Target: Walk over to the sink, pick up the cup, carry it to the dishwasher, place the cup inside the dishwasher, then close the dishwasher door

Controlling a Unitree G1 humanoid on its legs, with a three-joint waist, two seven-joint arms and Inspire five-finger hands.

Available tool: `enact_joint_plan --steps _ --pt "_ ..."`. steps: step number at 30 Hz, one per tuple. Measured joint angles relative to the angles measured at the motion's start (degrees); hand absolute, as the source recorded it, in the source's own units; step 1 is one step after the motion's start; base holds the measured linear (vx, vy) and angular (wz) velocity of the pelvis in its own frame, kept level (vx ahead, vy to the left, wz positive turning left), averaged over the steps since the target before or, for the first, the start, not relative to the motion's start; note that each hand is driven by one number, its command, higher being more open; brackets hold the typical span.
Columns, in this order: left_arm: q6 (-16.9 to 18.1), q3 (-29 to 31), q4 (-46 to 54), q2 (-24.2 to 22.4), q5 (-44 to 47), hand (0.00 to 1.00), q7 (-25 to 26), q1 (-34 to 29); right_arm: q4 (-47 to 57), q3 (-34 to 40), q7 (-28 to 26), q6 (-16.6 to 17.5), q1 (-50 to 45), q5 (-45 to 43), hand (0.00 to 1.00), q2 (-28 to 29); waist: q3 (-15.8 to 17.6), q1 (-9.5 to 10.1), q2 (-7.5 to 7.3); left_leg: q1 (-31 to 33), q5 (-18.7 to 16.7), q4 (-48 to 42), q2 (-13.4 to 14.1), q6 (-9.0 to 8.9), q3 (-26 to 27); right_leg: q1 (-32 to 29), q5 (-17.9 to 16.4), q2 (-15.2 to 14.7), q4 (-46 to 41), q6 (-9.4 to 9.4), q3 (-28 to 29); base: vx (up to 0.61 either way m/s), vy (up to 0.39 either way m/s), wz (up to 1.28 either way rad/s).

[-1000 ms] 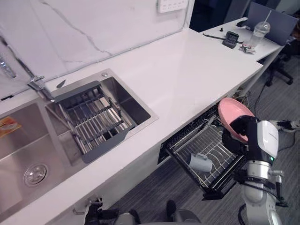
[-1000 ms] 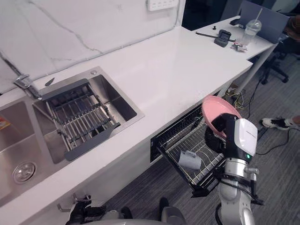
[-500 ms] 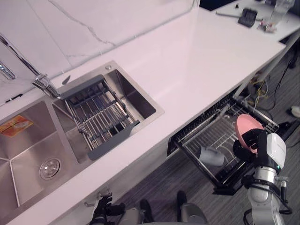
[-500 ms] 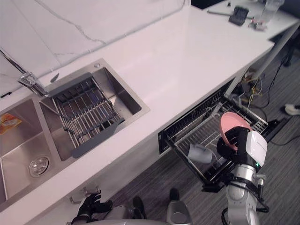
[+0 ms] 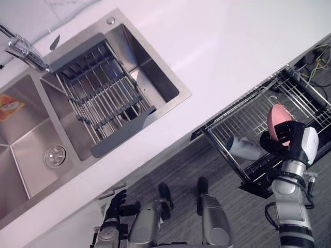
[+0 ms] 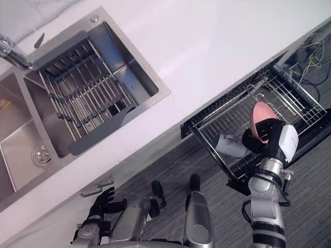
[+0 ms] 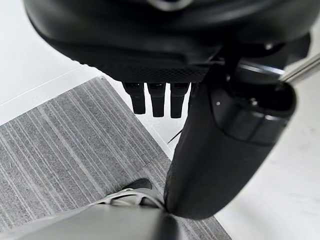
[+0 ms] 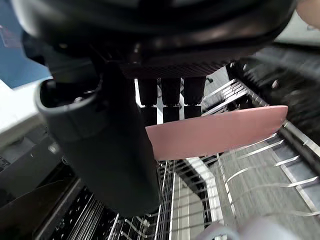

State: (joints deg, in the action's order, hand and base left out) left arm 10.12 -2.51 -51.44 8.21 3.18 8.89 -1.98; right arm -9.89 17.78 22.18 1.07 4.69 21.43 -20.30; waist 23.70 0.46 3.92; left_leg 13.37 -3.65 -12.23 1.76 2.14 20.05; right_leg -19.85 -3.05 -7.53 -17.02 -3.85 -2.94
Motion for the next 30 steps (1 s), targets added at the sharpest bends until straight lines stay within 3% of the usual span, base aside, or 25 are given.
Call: enact_joint_plan --steps 11,12,19,30 --pt "1.3 -5.4 2.3 -2.8 1.4 0.9 0.2 3.8 -8.8 -1.3 0.1 0.1 7.2 -4.6 0.3 -2.3 1.4 0.65 -0.32 1.7 0.2 0.4 -0.8 0.2 -0.5 -1.6 -0.3 -0.9 -0.3 -0.38 -0.3 0.02 0.014 0.04" --pt "1.4 -5.3 2.3 -3.1 1.5 0.9 0.2 3.9 -10.3 -1.3 0.1 0.1 8.1 -6.0 0.9 -2.3 1.4 0.65 -0.32 1.7 0.2 0.6 -0.8 0.2 -0.4 -1.8 -0.3 -0.9 -0.3 -0.39 -0.2 0.02 0.005 -0.04" --pt "1.3 -5.3 2.1 -4.1 2.5 0.9 0.6 4.7 -14.2 -1.3 0.1 0.1 10.5 -9.0 0.9 -2.3 1.5 0.88 -0.35 1.9 0.2 0.7 -0.8 0.23 -0.4 -2.3 -0.6 -0.9 -0.8 -0.34 -0.1 0.01 -0.001 0.0" --pt "1.3 -5.4 2.1 -6.2 2.5 0.9 0.7 5.9 -10.5 -0.6 0.6 0.1 9.6 -8.9 0.9 -1.9 1.5 1.37 -0.43 1.7 0.5 1.1 -0.9 0.21 -0.6 -2.2 -0.6 -0.9 -0.9 -0.33 -0.3 0.0 0.0 0.0"
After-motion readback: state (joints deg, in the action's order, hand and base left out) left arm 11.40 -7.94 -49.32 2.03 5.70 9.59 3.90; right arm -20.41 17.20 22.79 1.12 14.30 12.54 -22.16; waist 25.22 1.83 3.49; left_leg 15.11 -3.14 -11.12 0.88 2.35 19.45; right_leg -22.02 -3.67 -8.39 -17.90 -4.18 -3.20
